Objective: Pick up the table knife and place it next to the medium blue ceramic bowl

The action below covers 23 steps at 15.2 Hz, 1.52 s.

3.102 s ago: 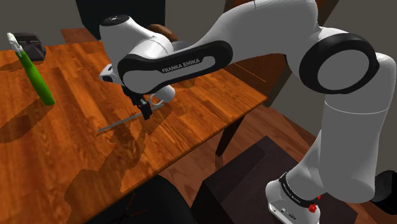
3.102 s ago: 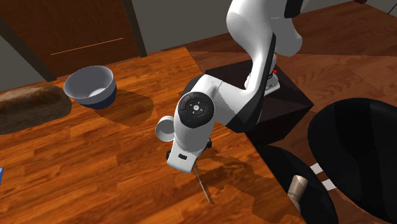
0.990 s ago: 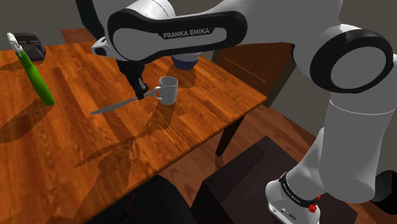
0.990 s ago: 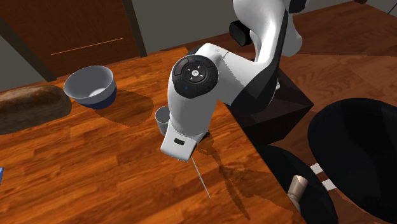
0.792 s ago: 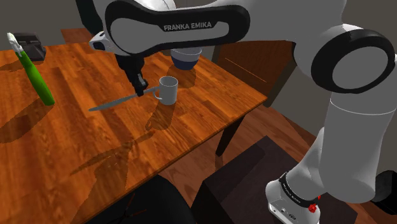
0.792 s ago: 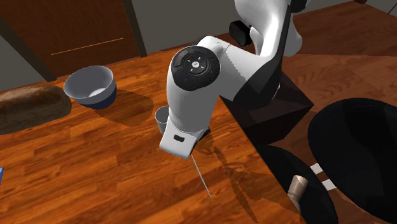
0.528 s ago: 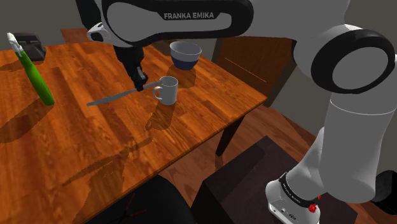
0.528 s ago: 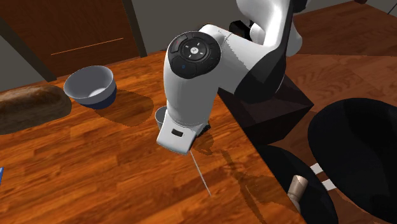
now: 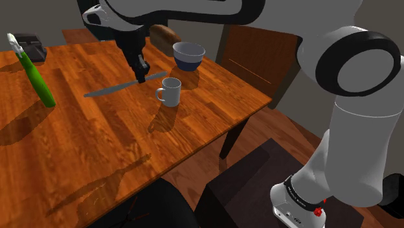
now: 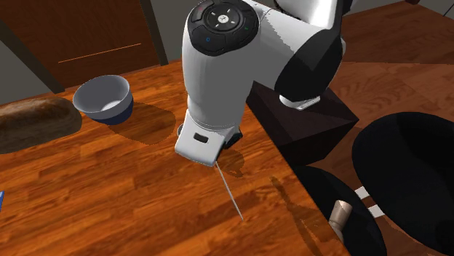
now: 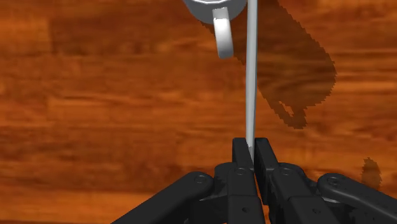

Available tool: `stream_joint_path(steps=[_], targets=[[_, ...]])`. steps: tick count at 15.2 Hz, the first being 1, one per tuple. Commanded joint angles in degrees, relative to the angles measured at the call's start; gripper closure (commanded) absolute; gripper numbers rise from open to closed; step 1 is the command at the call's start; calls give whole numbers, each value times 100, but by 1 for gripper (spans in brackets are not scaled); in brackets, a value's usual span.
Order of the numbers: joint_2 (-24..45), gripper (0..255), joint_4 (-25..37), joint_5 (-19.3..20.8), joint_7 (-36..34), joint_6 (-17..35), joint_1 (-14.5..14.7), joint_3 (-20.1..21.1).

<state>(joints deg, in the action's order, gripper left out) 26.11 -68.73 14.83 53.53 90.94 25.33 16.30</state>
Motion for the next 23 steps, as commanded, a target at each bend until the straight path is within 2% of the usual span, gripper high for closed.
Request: stream_joint_path(steps=[1, 6, 14, 23], targets=[[69, 255, 272, 14, 30, -204, 34, -3], [197, 255, 801, 46, 84, -599, 107, -10], [-325, 255, -2, -134, 989, -158, -743, -230], [-361, 255, -63, -245, 2056, 45, -1539, -547]])
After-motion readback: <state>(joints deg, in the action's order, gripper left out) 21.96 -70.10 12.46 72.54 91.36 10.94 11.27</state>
